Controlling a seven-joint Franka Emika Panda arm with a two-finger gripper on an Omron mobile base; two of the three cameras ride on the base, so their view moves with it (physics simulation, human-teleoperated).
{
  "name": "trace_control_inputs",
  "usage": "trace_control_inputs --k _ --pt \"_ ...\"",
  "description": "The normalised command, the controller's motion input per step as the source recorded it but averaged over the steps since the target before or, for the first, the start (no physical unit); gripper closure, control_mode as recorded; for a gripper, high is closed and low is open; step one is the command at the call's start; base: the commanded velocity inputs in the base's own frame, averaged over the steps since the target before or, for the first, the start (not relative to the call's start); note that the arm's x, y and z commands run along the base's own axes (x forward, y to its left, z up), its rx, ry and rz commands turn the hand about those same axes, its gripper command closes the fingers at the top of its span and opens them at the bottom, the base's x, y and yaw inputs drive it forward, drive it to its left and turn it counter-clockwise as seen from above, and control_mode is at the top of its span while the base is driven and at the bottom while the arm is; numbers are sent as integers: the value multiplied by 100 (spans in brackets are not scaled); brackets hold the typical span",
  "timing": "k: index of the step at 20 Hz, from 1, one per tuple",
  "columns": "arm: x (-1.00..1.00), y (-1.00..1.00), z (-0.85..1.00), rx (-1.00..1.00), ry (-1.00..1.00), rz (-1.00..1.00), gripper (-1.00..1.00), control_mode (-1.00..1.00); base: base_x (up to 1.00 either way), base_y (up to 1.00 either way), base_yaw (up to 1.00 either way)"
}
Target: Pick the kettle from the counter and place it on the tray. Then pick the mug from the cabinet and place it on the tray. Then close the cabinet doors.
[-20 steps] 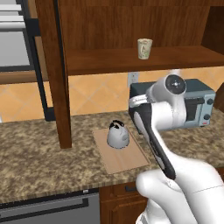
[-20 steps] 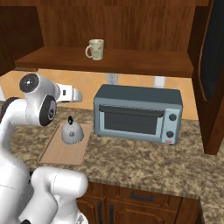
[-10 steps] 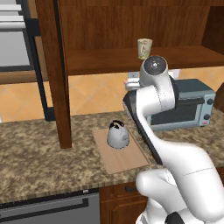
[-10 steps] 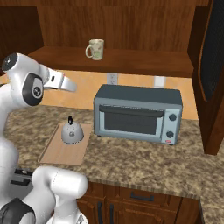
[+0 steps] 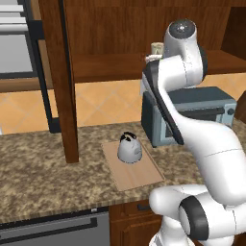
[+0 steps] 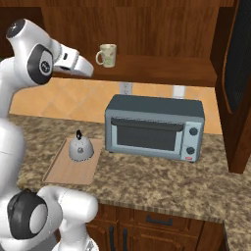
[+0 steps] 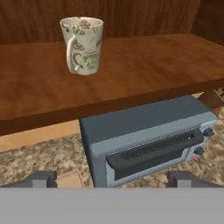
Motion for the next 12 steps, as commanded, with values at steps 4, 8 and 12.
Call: trace_control_inputs --k 4,8,12 --pt "58 0 22 0 1 -17 -100 -100 0 0 0" --pt "59 13 -8 0 0 -14 -100 -100 0 0 0" --pt "70 0 -26 0 -4 -16 -100 -100 0 0 0"
